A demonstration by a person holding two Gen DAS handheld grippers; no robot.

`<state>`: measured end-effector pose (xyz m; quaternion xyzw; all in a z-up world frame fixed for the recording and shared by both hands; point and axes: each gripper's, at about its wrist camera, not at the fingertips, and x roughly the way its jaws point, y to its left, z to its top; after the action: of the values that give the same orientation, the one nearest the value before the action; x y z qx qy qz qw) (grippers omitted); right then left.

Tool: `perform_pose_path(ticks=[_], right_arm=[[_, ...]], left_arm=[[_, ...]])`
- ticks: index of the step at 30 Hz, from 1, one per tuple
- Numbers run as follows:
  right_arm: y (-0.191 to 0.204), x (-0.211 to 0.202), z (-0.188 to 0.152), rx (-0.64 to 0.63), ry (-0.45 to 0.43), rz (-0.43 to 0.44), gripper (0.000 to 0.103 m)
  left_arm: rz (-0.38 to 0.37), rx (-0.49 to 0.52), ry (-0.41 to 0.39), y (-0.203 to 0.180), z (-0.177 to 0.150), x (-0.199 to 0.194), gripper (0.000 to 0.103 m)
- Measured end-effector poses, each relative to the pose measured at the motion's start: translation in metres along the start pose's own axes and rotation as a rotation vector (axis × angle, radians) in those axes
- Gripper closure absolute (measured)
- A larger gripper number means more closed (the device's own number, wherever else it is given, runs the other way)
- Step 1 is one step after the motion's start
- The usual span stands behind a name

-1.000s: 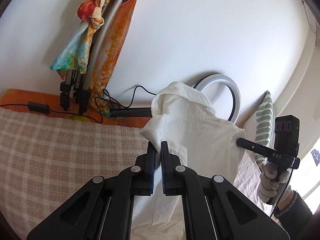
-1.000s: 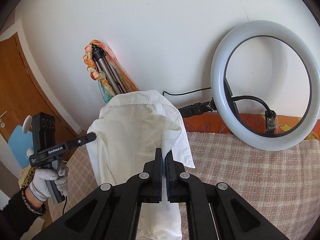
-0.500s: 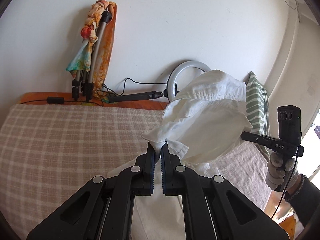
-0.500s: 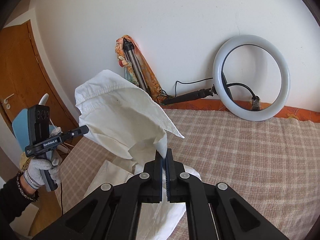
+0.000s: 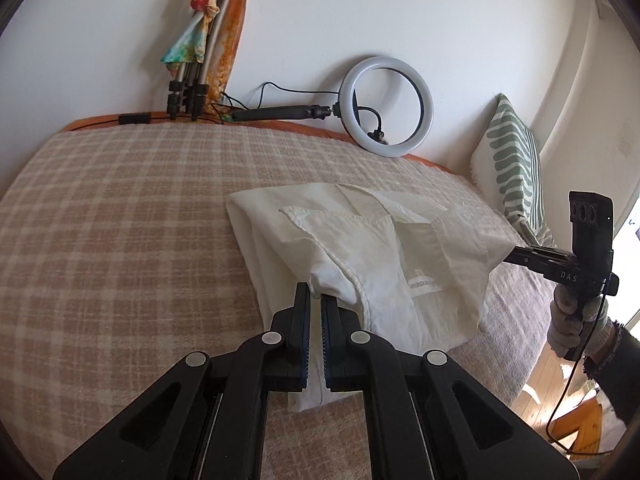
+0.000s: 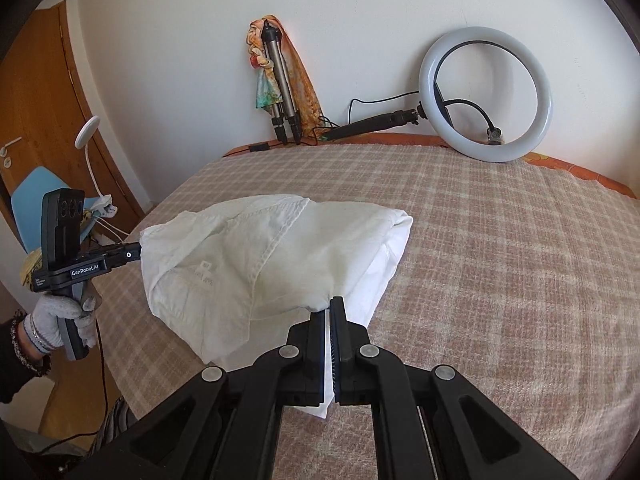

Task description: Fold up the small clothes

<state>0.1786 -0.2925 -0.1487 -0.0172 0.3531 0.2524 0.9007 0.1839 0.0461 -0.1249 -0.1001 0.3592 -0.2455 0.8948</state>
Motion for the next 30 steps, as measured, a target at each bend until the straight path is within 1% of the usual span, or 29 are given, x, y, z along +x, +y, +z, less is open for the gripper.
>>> perform_pose_path(ticks=[2, 3, 4, 5, 6, 7, 8, 9, 10, 11, 12, 14, 16, 17, 19, 20, 21, 22, 23, 24, 25, 26, 27, 29, 30], right_arm=[[0.003, 0.002, -0.011, -0.022, 0.023, -0.019, 0.103], [0.003, 0.002, -0.015, -0.026, 0.031, -0.046, 0.103], [0.002, 0.002, -0.019, -0.022, 0.038, -0.065, 0.099], [-0.001, 0.000, -0.023, -0.003, 0.043, -0.073, 0.098], [-0.006, -0.002, -0.026, 0.024, 0.044, -0.078, 0.098], [-0.011, -0.006, -0.028, 0.063, 0.040, -0.072, 0.094], [-0.017, -0.011, -0.032, 0.116, 0.031, -0.038, 0.084], [-0.024, -0.015, -0.033, 0.171, 0.021, -0.001, 0.080], [-0.030, -0.018, -0.034, 0.231, 0.008, 0.045, 0.069], [-0.036, -0.021, -0.035, 0.291, -0.003, 0.098, 0.062], [-0.043, -0.021, -0.035, 0.352, -0.009, 0.154, 0.058], [-0.054, -0.016, -0.035, 0.471, -0.013, 0.253, 0.043], [-0.063, -0.008, -0.034, 0.571, -0.018, 0.327, 0.037], [-0.066, -0.001, -0.032, 0.608, -0.011, 0.359, 0.037], [-0.067, 0.010, -0.029, 0.656, 0.001, 0.382, 0.037], [-0.067, 0.016, -0.028, 0.662, 0.007, 0.389, 0.038], [-0.065, 0.020, -0.026, 0.662, 0.015, 0.382, 0.038], [-0.064, 0.024, -0.025, 0.661, 0.024, 0.370, 0.039], [-0.063, 0.029, -0.024, 0.661, 0.039, 0.363, 0.046], [-0.062, 0.034, -0.023, 0.666, 0.056, 0.364, 0.051], [-0.061, 0.040, -0.023, 0.671, 0.071, 0.377, 0.061], [-0.059, 0.043, -0.022, 0.671, 0.086, 0.382, 0.070], [-0.058, 0.047, -0.022, 0.668, 0.104, 0.374, 0.074], [-0.055, 0.050, -0.021, 0.659, 0.137, 0.378, 0.099], [-0.053, 0.048, -0.020, 0.661, 0.133, 0.382, 0.100]], left_arm=[[0.010, -0.001, 0.013, 0.001, -0.009, -0.005, 0.099], [0.006, -0.004, 0.012, 0.003, -0.012, -0.009, 0.099], [0.003, -0.011, 0.009, 0.004, -0.015, -0.014, 0.099], [0.001, -0.027, 0.003, 0.007, -0.016, -0.018, 0.099], [-0.011, -0.056, -0.008, 0.012, -0.015, -0.023, 0.096], [-0.036, -0.098, -0.025, 0.017, -0.014, -0.028, 0.093], [-0.063, -0.147, -0.037, 0.023, -0.012, -0.032, 0.092], [-0.093, -0.194, -0.042, 0.028, -0.009, -0.034, 0.084], [-0.122, -0.242, -0.041, 0.031, -0.006, -0.034, 0.069], [-0.149, -0.291, -0.039, 0.035, -0.004, -0.032, 0.063], [-0.185, -0.341, -0.038, 0.039, -0.002, -0.029, 0.060], [-0.248, -0.429, -0.022, 0.044, 0.002, -0.019, 0.060], [-0.256, -0.471, 0.007, 0.045, 0.005, -0.006, 0.060], [-0.254, -0.485, 0.024, 0.046, 0.007, 0.002, 0.060], [-0.292, -0.512, 0.058, 0.046, 0.006, 0.016, 0.060], [-0.292, -0.524, 0.077, 0.045, 0.006, 0.022, 0.063], [-0.290, -0.533, 0.089, 0.045, 0.005, 0.027, 0.063], [-0.302, -0.540, 0.099, 0.044, 0.004, 0.031, 0.065], [-0.313, -0.540, 0.105, 0.043, 0.004, 0.034, 0.070], [-0.319, -0.533, 0.111, 0.041, 0.004, 0.037, 0.084], [-0.320, -0.528, 0.114, 0.041, 0.005, 0.038, 0.091], [-0.323, -0.529, 0.107, 0.041, 0.005, 0.038, 0.094], [-0.332, -0.533, 0.105, 0.041, 0.005, 0.039, 0.095], [-0.351, -0.547, 0.101, 0.042, 0.006, 0.036, 0.097], [-0.371, -0.561, 0.089, 0.042, 0.007, 0.032, 0.097]])
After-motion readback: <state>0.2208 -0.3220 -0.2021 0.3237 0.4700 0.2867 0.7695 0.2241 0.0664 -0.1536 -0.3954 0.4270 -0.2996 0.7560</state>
